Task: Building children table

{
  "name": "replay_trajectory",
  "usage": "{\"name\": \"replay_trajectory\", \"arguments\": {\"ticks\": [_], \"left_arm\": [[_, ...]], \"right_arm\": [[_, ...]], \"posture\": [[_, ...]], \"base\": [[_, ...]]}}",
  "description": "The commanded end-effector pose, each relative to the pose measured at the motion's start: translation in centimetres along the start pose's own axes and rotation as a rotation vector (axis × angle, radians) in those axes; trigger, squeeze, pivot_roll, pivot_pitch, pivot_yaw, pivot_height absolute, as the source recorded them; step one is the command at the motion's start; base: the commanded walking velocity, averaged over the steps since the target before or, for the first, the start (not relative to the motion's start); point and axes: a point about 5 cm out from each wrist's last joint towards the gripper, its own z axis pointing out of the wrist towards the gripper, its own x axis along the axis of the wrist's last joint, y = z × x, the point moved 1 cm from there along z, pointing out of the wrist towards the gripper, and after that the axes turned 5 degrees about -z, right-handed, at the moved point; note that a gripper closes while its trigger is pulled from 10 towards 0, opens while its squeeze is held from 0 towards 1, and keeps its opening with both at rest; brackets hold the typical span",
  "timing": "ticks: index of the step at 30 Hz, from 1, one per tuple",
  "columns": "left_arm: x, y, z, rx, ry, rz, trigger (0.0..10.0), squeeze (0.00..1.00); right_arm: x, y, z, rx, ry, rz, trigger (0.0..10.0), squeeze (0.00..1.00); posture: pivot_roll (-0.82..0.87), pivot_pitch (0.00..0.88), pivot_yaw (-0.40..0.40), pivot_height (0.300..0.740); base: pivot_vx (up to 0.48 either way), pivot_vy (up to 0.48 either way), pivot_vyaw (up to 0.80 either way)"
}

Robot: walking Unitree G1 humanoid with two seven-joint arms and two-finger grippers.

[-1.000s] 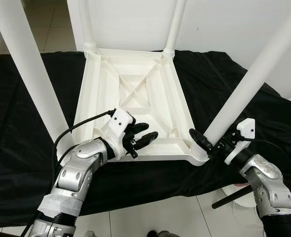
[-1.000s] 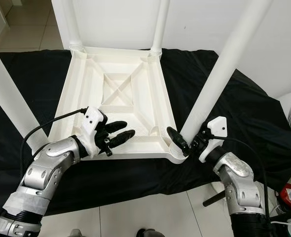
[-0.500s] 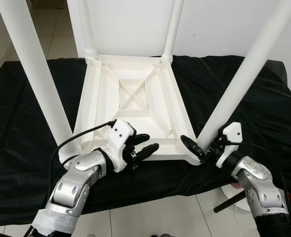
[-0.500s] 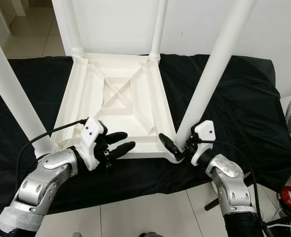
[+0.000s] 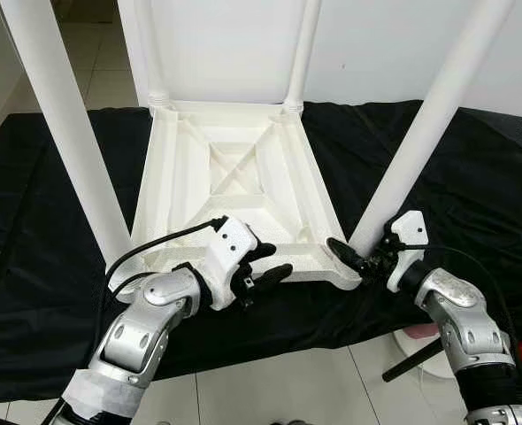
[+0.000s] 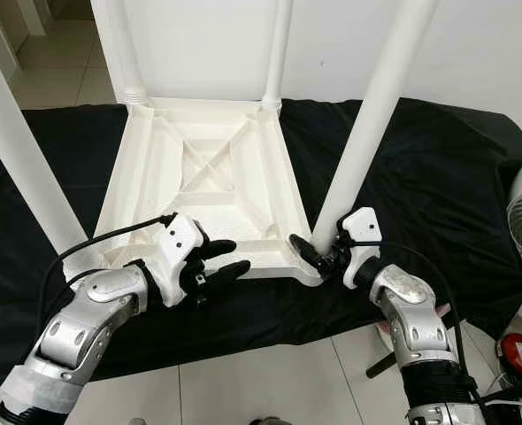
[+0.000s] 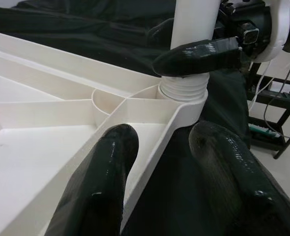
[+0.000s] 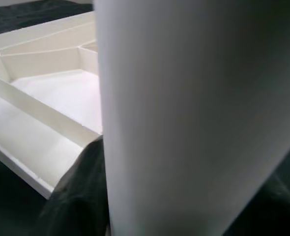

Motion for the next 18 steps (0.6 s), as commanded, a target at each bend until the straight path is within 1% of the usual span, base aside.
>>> {"name": "replay_trajectory", "arguments": {"ticks": [1, 3, 5, 6, 7, 8, 10, 14, 15, 16, 18], "left_arm": [[-0.2, 0.5, 0.1, -0.012, -0.002, -0.019, 10.0, 0.00], [-0.1, 0.7, 0.2, -0.011, 0.002, -0.019, 10.0, 0.00], [0.0, 0.9, 0.4, -0.005, 0.012, -0.031, 10.0, 0.00], [0.0, 0.9, 0.4, -0.005, 0.012, -0.031, 10.0, 0.00], [0.2, 1.0, 0.7, 0.005, 0.021, -0.035, 10.0, 0.00], [0.2, 1.0, 0.7, 0.005, 0.021, -0.035, 10.0, 0.00], [0.3, 0.8, 0.9, 0.032, 0.033, -0.015, 10.0, 0.00], [0.3, 0.5, 1.0, 0.060, 0.033, -0.004, 10.0, 0.00], [0.2, 0.0, 0.9, 0.076, 0.023, -0.010, 10.0, 0.00], [0.2, 0.0, 0.9, 0.076, 0.023, -0.010, 10.0, 0.00], [0.2, -0.4, 0.9, 0.094, 0.020, -0.006, 10.0, 0.00]], "right_arm": [[-0.2, -0.5, 0.3, 0.028, -0.021, 0.005, 0.0, 0.00], [-0.4, -0.7, 0.2, 0.029, -0.026, 0.010, 0.0, 0.00], [-0.8, -1.3, 0.2, 0.024, -0.037, 0.033, 0.0, 0.00], [-0.8, -1.3, 0.2, 0.024, -0.037, 0.033, 0.0, 0.00], [-1.1, -2.0, 0.4, 0.004, -0.050, 0.057, 0.0, 0.00], [-1.1, -2.0, 0.4, 0.004, -0.050, 0.057, 0.0, 0.00], [-1.4, -2.1, 0.7, -0.053, -0.072, 0.068, 0.0, 0.00], [-1.4, -2.1, 1.0, -0.093, -0.083, 0.069, 0.0, 0.00], [-1.4, -2.9, 1.8, -0.184, -0.092, 0.074, 0.0, 0.00], [-1.4, -2.9, 1.8, -0.184, -0.092, 0.074, 0.0, 0.00], [-1.5, -4.1, 2.5, -0.243, -0.100, 0.115, 0.0, 0.00]], "posture": [[0.04, 0.047, -0.053, 0.740], [0.04, 0.050, -0.055, 0.740], [0.04, 0.057, -0.057, 0.740], [0.04, 0.057, -0.057, 0.740], [0.03, 0.062, -0.060, 0.740], [0.03, 0.062, -0.060, 0.740], [0.03, 0.064, -0.060, 0.740], [0.03, 0.065, -0.057, 0.740], [0.02, 0.063, -0.054, 0.740], [0.02, 0.063, -0.054, 0.740], [0.02, 0.063, -0.051, 0.740]], "base": [[0.000, 0.000, 0.00], [0.000, 0.000, 0.00], [0.000, 0.000, 0.00], [0.000, 0.000, 0.00], [0.000, 0.000, 0.00], [0.000, 0.000, 0.00], [0.000, 0.000, 0.00], [0.000, 0.000, 0.00], [0.000, 0.000, 0.00], [0.000, 0.000, 0.00], [0.000, 0.000, 0.00]]}}
